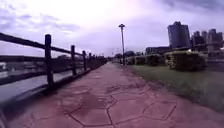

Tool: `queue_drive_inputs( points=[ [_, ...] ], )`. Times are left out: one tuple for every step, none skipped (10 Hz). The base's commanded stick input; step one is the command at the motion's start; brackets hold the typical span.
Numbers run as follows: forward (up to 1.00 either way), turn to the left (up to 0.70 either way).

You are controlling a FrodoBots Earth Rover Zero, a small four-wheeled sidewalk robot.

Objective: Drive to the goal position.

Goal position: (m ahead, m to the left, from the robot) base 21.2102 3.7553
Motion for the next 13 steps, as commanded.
queue_drive_inputs(
  points=[
    [1.00, 0.00],
    [1.00, 0.00],
    [1.00, 0.00],
    [1.00, 0.00],
    [1.00, 0.00],
    [1.00, 0.00],
    [1.00, 0.00],
    [1.00, 0.00],
    [1.00, 0.00],
    [1.00, 0.00],
    [1.00, 0.00],
    [1.00, 0.00],
    [1.00, 0.00]
  ],
)
